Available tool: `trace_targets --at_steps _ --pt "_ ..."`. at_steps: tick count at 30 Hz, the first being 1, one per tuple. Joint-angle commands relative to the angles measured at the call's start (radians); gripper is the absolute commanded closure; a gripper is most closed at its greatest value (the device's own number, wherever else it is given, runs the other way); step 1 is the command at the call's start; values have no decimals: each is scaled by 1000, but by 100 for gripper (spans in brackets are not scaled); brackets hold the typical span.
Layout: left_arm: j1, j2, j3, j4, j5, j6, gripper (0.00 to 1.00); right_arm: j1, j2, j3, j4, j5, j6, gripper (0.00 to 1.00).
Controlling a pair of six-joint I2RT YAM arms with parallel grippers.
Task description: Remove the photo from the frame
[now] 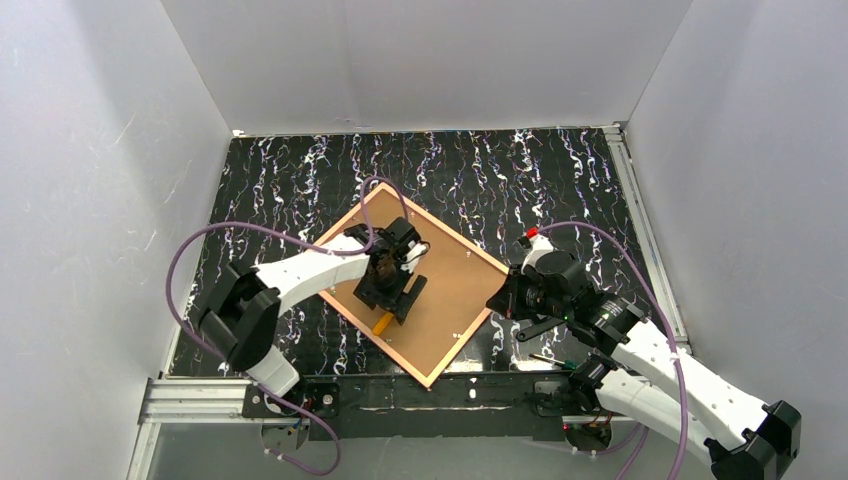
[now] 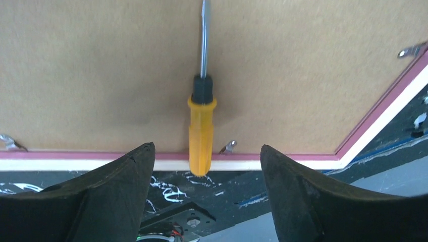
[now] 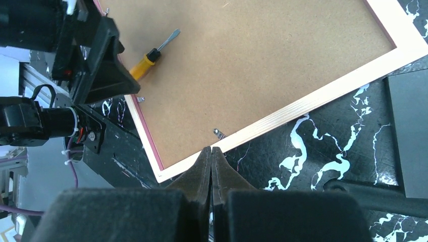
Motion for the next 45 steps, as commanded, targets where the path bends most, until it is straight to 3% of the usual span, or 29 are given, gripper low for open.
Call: trace_targets --at_steps 1,8,13,23,30,31,38,42,45 --pt "-1 -108 -82 -119 3 -13 27 -4 -8 -5 55 -17 3 99" --pt "-2 -101 -146 -55 6 -52 38 -4 12 -11 80 -32 12 99" --pt "-17 -60 -133 -42 -40 -50 56 -4 28 -7 71 -42 21 99" --pt "-64 -19 -164 -45 -127 -75 63 -4 55 -9 71 -22 20 99" --pt "-68 -26 -160 -86 -140 -64 100 -5 58 34 2 85 -13 99" --pt "-69 -28 -150 -103 -128 -62 100 -5 56 39 -2 91 -17 99" --pt "-68 -63 -16 -258 154 -77 100 -5 70 66 -42 116 -38 99" --pt "-69 -53 67 -333 443 -170 100 -4 90 82 -81 141 -66 99" --pt "-69 -50 64 -332 562 -287 100 -4 106 86 -88 143 -89 99"
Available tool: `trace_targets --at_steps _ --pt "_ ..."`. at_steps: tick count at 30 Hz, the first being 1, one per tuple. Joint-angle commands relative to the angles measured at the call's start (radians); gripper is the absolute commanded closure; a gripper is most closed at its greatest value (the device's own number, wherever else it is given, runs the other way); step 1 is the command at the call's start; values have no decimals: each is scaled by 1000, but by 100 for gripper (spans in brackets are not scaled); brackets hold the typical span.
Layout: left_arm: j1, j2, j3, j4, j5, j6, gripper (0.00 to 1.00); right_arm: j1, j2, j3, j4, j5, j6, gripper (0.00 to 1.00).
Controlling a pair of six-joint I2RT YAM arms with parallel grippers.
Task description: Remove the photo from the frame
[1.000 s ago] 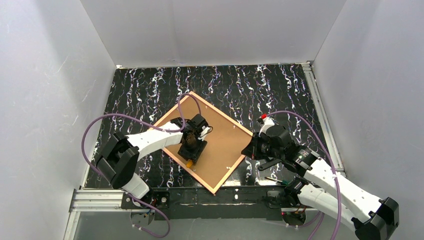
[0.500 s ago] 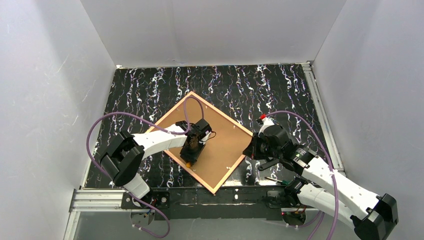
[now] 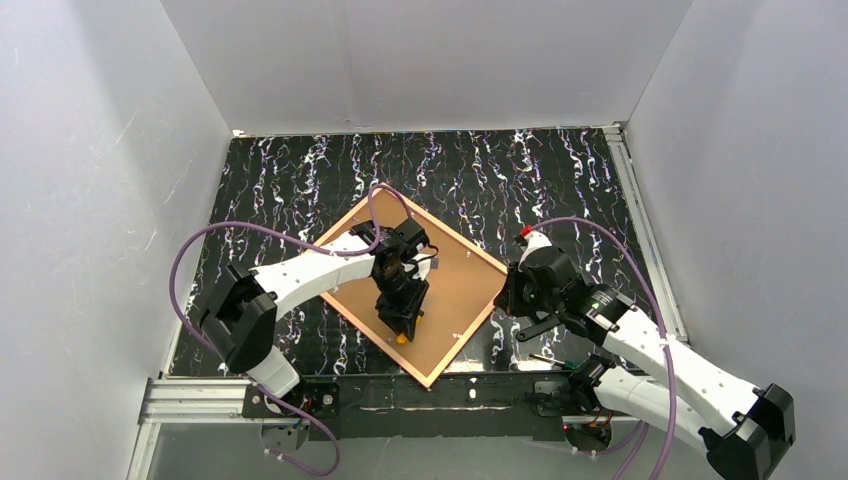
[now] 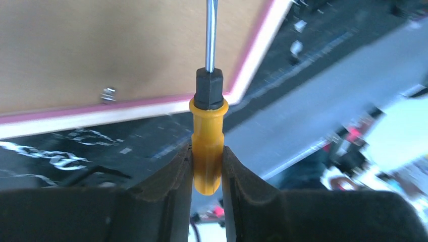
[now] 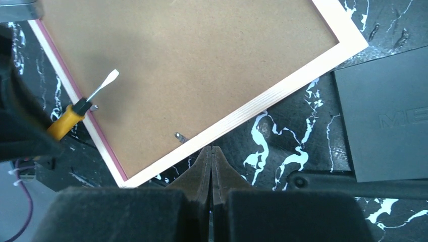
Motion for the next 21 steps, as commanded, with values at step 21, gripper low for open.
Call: trace_targets --at_steps 21 --pt "-100 258 105 -196 352 -103 100 -5 67 33 -4 -16 -52 99"
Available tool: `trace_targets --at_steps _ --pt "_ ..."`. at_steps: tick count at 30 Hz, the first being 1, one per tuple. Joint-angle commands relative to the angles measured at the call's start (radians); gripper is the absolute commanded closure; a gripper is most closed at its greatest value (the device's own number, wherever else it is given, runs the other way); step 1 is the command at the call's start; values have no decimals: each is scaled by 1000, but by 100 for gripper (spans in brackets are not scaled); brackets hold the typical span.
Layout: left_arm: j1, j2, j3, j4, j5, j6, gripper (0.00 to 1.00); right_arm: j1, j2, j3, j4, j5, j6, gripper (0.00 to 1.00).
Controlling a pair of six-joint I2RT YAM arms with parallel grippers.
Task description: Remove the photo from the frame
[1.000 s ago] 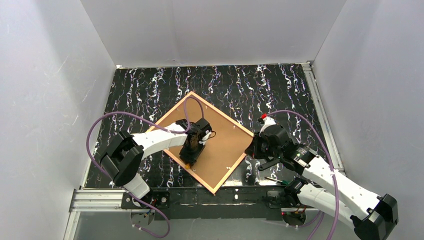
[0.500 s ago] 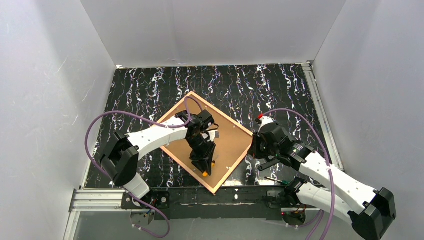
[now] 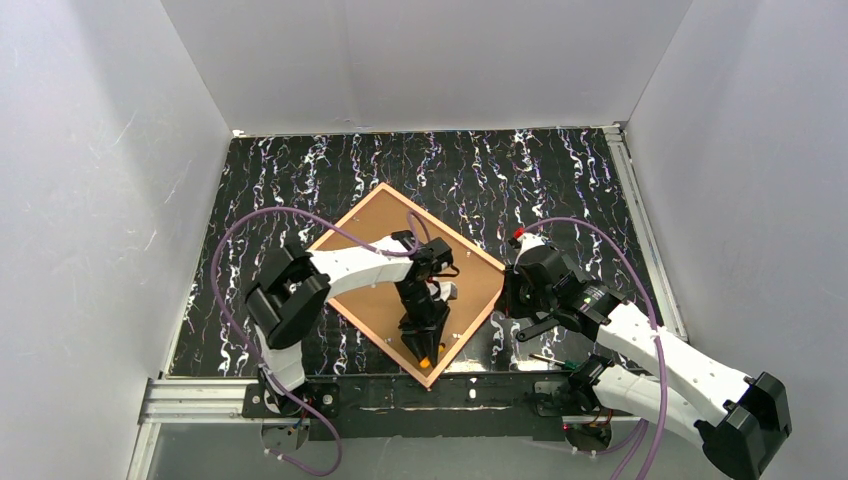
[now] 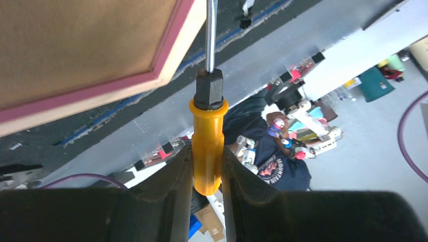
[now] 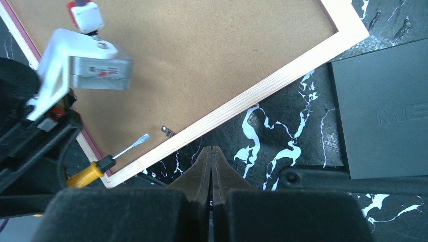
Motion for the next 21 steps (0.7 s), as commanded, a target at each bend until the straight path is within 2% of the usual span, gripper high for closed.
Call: trace_targets --at_steps 1,4,13,16,21 --pt "-21 61 62 -165 -57 84 100 -5 1 24 25 -17 -7 99" --pt "-37 82 79 -167 -97 113 100 -4 -4 15 30 -23 0 99" --pt "-54 127 90 -172 -90 144 100 -5 22 -13 74 -24 17 99" --pt "-56 133 81 -153 -74 142 100 -11 60 -9 64 57 125 99" --pt "-56 137 50 -88 -61 132 100 -46 149 -10 61 92 297 99"
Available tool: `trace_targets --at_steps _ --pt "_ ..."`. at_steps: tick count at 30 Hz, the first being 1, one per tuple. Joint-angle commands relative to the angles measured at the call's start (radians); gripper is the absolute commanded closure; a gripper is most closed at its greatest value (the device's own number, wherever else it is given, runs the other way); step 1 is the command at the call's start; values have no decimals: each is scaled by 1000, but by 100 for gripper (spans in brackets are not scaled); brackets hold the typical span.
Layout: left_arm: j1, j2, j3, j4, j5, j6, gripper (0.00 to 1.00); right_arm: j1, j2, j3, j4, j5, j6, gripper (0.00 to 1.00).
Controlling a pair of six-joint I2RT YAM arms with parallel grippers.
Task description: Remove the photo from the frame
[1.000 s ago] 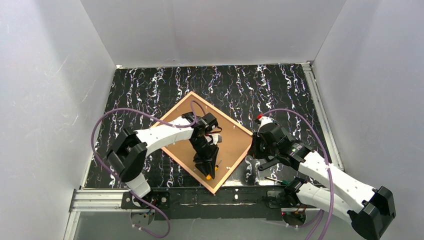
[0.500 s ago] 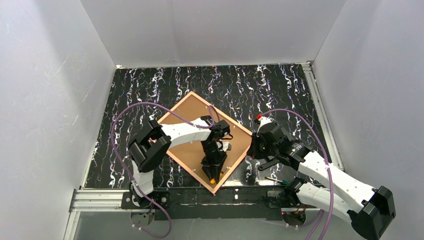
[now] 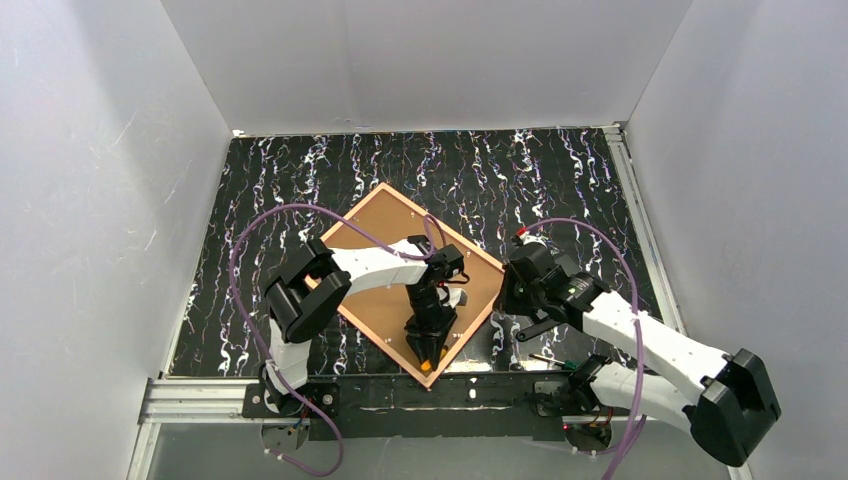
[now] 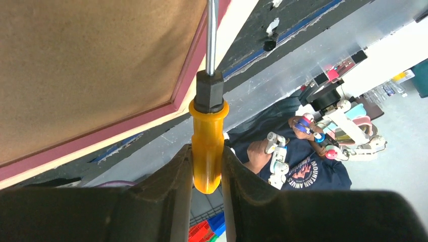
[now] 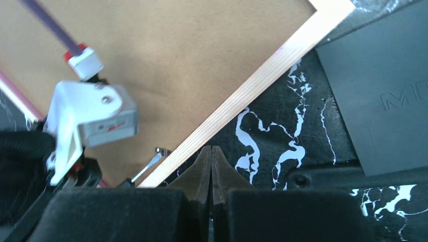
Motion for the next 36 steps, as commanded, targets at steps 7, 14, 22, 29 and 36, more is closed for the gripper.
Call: trace_targets --at_steps 7,14,22,29,36 --pt "-5 0 -62 -12 19 -12 100 -48 141 -7 146 34 125 99" --pt "-5 -2 -77 2 10 -6 100 -48 310 9 145 47 119 99" --pt "-3 10 -51 55 1 -32 100 -43 321 -49 129 58 143 99" --pt "16 9 -39 79 -54 -63 100 -42 306 -63 134 51 146 99" --pt "18 -63 -32 57 -53 -68 100 -42 322 -45 145 28 112 99"
